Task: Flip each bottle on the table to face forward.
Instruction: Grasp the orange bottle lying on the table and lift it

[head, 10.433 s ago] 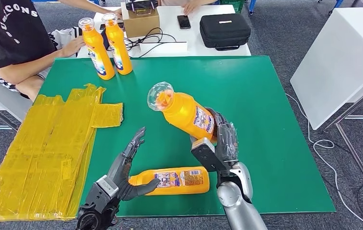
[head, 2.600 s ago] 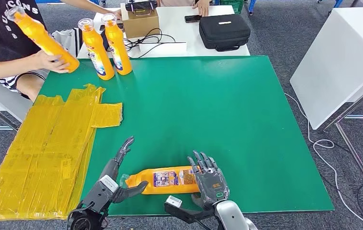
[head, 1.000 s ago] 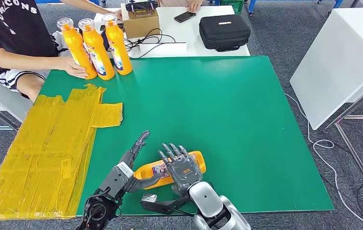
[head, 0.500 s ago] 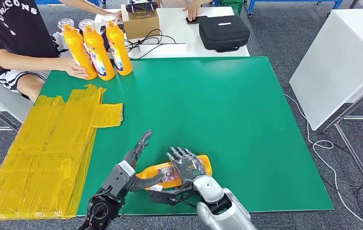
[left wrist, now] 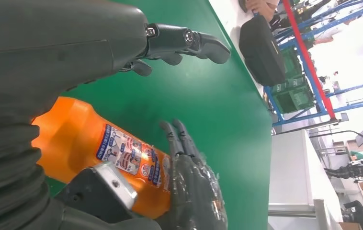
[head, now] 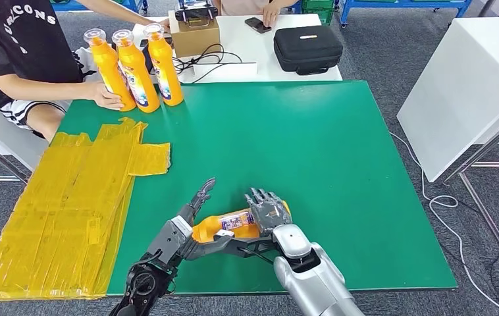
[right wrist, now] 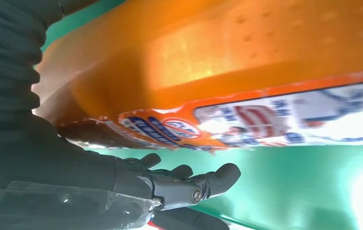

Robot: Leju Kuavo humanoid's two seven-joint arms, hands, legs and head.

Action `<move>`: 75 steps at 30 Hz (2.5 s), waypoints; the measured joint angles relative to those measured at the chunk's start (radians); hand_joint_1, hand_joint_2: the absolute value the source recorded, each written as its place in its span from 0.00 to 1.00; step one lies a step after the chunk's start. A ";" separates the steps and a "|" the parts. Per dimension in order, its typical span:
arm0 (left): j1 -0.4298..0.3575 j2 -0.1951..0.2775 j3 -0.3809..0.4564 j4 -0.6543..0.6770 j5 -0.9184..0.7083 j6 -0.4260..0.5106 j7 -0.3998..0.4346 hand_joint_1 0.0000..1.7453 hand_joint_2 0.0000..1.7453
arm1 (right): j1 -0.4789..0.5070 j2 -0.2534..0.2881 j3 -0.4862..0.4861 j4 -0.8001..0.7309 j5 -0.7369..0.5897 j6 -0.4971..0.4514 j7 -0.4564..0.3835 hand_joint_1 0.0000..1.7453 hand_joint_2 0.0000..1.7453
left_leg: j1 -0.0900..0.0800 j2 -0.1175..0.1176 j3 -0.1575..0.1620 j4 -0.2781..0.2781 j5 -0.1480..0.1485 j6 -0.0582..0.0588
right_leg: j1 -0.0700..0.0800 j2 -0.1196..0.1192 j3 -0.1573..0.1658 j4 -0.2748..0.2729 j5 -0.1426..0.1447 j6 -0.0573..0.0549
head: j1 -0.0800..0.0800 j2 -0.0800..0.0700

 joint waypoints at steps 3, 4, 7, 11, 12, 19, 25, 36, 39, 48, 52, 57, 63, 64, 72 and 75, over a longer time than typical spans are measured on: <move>-0.007 0.000 0.000 0.011 0.000 0.001 0.000 0.00 1.00 | -0.001 0.001 -0.007 0.000 0.005 0.000 0.001 0.00 1.00 | 0.000 0.000 0.000 0.000 0.001 0.000 | 0.000 0.000 0.001 0.000 0.001 0.001 | 0.000 0.000; -0.009 0.000 0.000 0.014 0.000 0.001 0.000 0.00 1.00 | -0.001 0.001 -0.010 0.000 0.005 0.000 0.001 0.00 1.00 | 0.000 0.000 0.000 0.000 0.001 0.000 | 0.000 0.000 0.001 0.000 0.001 0.001 | 0.000 0.000; -0.012 0.000 0.000 0.021 0.000 0.001 0.000 0.00 1.00 | -0.001 0.002 -0.015 0.000 0.007 0.000 0.001 0.00 1.00 | 0.000 0.000 -0.001 0.000 0.001 0.000 | 0.000 0.000 0.000 0.000 0.001 0.001 | 0.000 0.000; -0.014 0.000 0.000 0.029 0.000 0.001 0.000 0.00 1.00 | -0.001 0.003 -0.018 0.000 0.008 0.000 0.002 0.00 1.00 | 0.000 0.000 -0.001 0.000 0.001 0.000 | 0.000 0.000 0.000 0.000 0.001 0.001 | 0.000 0.000; -0.015 0.000 0.000 0.030 0.000 0.001 0.000 0.00 1.00 | -0.001 0.003 -0.018 0.000 0.008 0.000 0.002 0.00 1.00 | 0.000 0.000 -0.001 0.000 0.001 0.000 | 0.000 0.000 0.000 0.000 0.001 0.001 | 0.000 0.000; -0.025 0.000 0.000 0.042 0.001 0.001 -0.006 0.00 1.00 | -0.003 0.003 -0.023 0.004 0.016 0.006 0.001 0.63 1.00 | 0.000 0.000 -0.001 0.000 0.001 0.000 | 0.000 0.000 0.000 0.000 0.001 0.001 | 0.000 0.000; -0.039 0.000 0.001 0.056 0.003 0.005 -0.013 0.00 1.00 | -0.032 0.003 -0.024 0.055 0.014 0.017 -0.022 1.00 1.00 | 0.000 0.000 0.000 0.000 0.001 0.000 | 0.000 0.000 0.001 0.000 0.001 0.000 | 0.000 0.000; -0.025 0.002 0.024 0.070 0.021 0.023 -0.035 0.00 1.00 | -0.096 0.008 -0.025 0.154 -0.023 -0.012 -0.058 1.00 1.00 | 0.000 0.000 0.001 0.000 0.001 0.000 | 0.000 0.000 0.003 0.000 0.001 0.000 | 0.000 0.000; -0.019 0.003 0.025 0.070 0.021 0.026 -0.036 0.00 1.00 | -0.083 0.007 -0.030 0.144 -0.044 -0.028 -0.068 1.00 1.00 | 0.000 0.000 0.001 0.000 0.001 0.000 | 0.000 0.000 0.002 0.000 0.001 0.000 | 0.000 0.000; 0.011 0.023 0.033 0.037 0.038 0.028 -0.046 0.00 1.00 | 0.077 -0.005 -0.170 -0.078 -0.331 -0.138 -0.207 1.00 1.00 | 0.000 -0.001 -0.005 0.000 0.001 0.000 | 0.000 -0.001 -0.002 0.000 0.001 0.000 | 0.000 0.000; 0.039 0.051 0.070 0.020 0.055 0.030 -0.059 0.00 1.00 | 0.176 0.011 -0.269 -0.193 -0.539 -0.249 -0.317 1.00 1.00 | 0.000 -0.001 -0.010 0.000 0.001 0.000 | 0.000 0.000 -0.007 0.001 0.002 -0.001 | 0.001 0.000; 0.075 0.073 0.108 0.019 0.056 0.030 -0.065 0.00 1.00 | 0.201 0.029 -0.336 -0.258 -0.613 -0.301 -0.368 1.00 1.00 | 0.000 0.001 -0.014 0.000 0.001 -0.001 | 0.000 0.001 -0.013 0.001 0.002 -0.002 | 0.002 0.000; 0.090 0.079 0.128 0.010 0.072 0.029 -0.062 0.00 1.00 | 0.212 0.046 -0.359 -0.278 -0.722 -0.339 -0.457 1.00 1.00 | 0.000 0.001 -0.017 0.000 0.001 -0.001 | 0.000 0.001 -0.015 0.001 0.002 -0.002 | 0.002 0.000; 0.096 0.080 0.135 0.005 0.082 0.027 -0.059 0.00 1.00 | 0.212 0.051 -0.359 -0.278 -0.764 -0.355 -0.491 1.00 1.00 | 0.000 0.001 -0.018 0.000 0.001 -0.001 | 0.000 0.001 -0.015 0.001 0.002 -0.002 | 0.002 0.000; 0.181 0.085 0.188 -0.059 0.126 0.014 -0.042 0.00 1.00 | 0.164 0.085 -0.280 -0.201 -0.960 -0.488 -0.638 1.00 1.00 | 0.000 0.001 -0.019 0.000 0.001 -0.001 | 0.001 0.001 -0.017 0.001 0.002 -0.002 | 0.001 0.000; 0.207 0.084 0.182 -0.089 0.126 0.034 -0.026 0.00 1.00 | 0.149 0.084 -0.241 -0.164 -1.006 -0.511 -0.652 1.00 1.00 | 0.000 0.001 -0.019 0.000 0.001 -0.001 | 0.000 0.001 -0.017 0.001 0.002 -0.002 | 0.001 0.000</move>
